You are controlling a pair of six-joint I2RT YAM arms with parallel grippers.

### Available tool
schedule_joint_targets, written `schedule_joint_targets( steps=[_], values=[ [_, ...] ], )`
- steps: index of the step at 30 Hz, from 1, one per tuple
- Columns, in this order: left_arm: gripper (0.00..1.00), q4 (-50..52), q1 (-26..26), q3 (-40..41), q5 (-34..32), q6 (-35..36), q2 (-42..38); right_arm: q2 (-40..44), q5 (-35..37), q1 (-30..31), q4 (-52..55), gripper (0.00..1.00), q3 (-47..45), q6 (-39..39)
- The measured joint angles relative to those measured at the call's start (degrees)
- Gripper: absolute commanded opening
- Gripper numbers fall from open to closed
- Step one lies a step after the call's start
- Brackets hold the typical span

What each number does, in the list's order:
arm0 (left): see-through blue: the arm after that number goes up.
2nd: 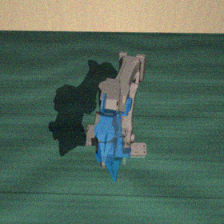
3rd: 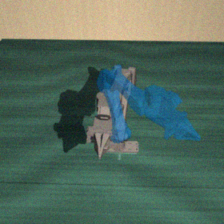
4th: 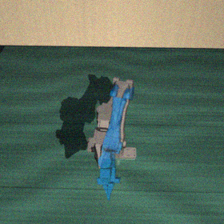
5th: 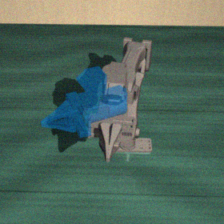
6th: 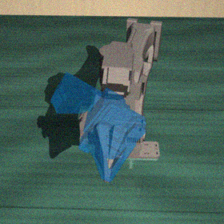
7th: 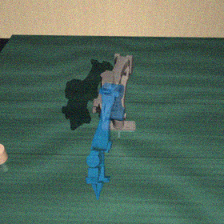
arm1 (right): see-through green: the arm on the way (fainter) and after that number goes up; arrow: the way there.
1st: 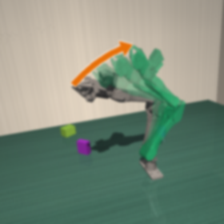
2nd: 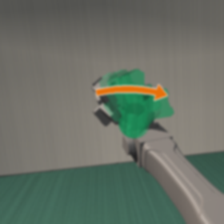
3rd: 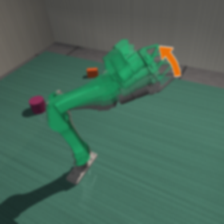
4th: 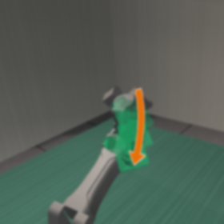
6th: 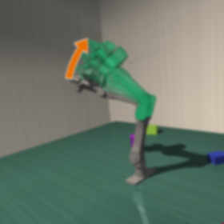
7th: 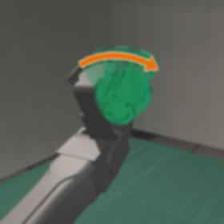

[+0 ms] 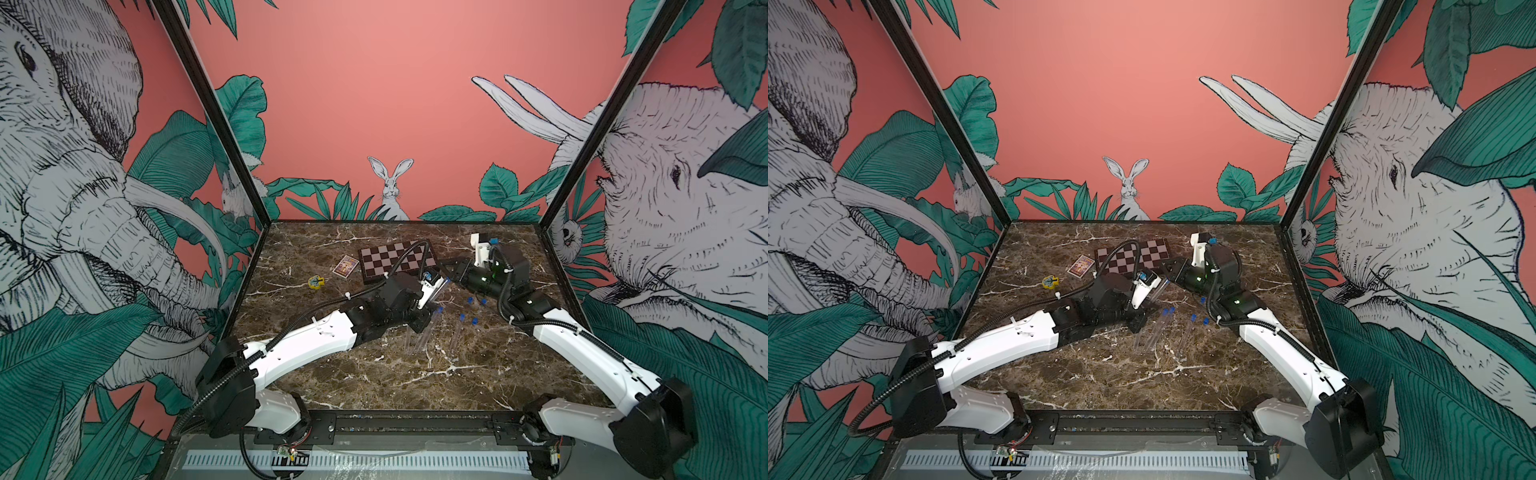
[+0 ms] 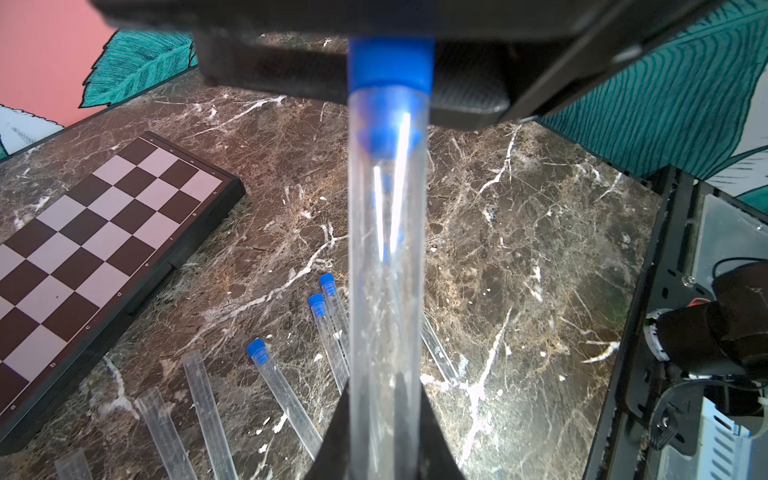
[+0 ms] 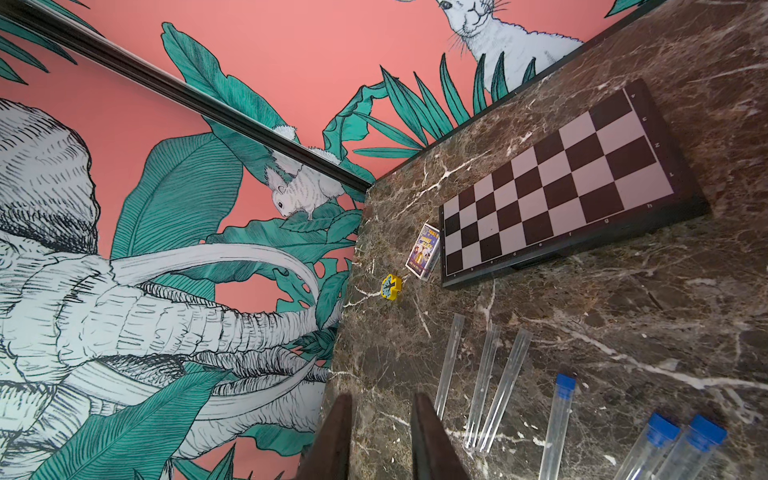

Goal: Remove stoppers from test tubes
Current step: Open the stopper on the test tube.

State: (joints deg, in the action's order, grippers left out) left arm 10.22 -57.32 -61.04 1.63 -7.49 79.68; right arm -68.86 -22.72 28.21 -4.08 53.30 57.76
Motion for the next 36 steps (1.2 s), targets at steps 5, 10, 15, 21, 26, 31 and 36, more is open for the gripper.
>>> schedule_joint_targets(
  steps=[5, 10, 15, 21, 26, 31, 36],
  values=[
    [0.00, 0.0, 0.0, 0.0, 0.1, 0.0, 0.0, -0.6, -0.3, 0.4, -0.5, 0.20, 0.0, 0.3],
    [0.00, 0.0, 0.0, 0.0, 0.1, 0.0, 0.0, -1.1, -0.4, 0.7, -1.3, 0.14, 0.0, 0.5],
    [0.00, 0.0, 0.1, 0.0, 0.1, -0.1, 0.0, -1.2, -0.4, 0.7, -1.5, 0.04, 0.2, 0.6],
    [0.00, 0.0, 0.1, 0.0, 0.0, -0.2, 0.0, -1.3, -0.3, 0.9, -1.6, 0.09, 0.2, 0.6],
    [0.00, 0.2, 0.2, 0.0, 0.0, -0.3, 0.0, -1.6, -0.2, 1.1, -2.1, 0.04, 0.2, 0.6],
    [0.00, 0.2, 0.2, 0.0, 0.0, -0.4, 0.0, -1.6, 0.0, 1.2, -2.2, 0.00, 0.2, 0.6],
    [0.00, 0.6, 0.3, 0.0, -0.5, -0.5, 0.0, -2.2, 0.2, 1.6, -2.7, 0.00, 0.2, 0.5]
  ],
)
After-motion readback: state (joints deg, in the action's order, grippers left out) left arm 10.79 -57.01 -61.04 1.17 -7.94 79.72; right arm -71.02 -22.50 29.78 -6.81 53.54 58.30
